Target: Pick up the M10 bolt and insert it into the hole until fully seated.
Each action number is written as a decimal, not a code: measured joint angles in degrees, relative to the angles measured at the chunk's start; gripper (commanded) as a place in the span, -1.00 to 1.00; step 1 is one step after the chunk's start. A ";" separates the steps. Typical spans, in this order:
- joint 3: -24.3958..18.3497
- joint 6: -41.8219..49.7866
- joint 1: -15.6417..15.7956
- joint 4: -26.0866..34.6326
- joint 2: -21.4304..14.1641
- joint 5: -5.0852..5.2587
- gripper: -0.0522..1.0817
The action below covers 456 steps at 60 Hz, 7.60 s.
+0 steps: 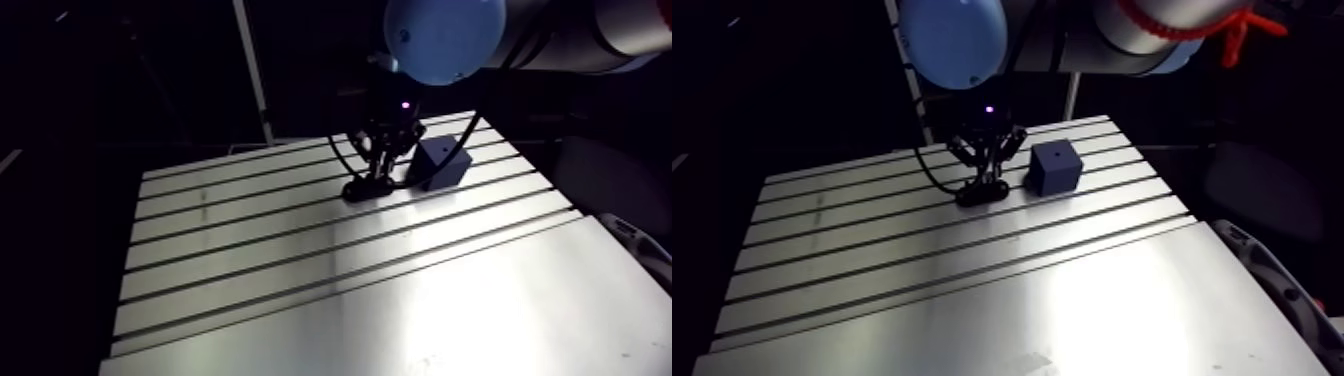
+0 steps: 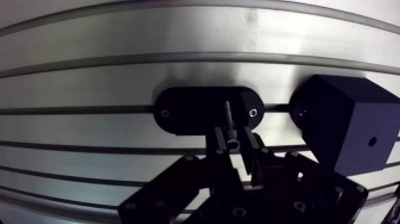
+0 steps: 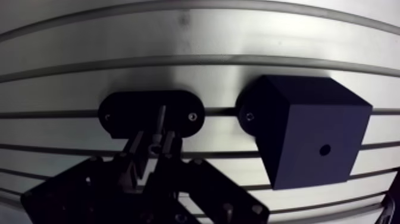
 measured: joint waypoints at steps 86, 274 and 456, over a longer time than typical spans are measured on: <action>-25.19 -0.40 -0.35 34.56 -0.74 -4.39 0.99; -37.08 -3.51 -7.74 46.02 13.82 -7.55 0.99; -34.88 -3.52 -8.59 44.97 14.01 -7.74 0.99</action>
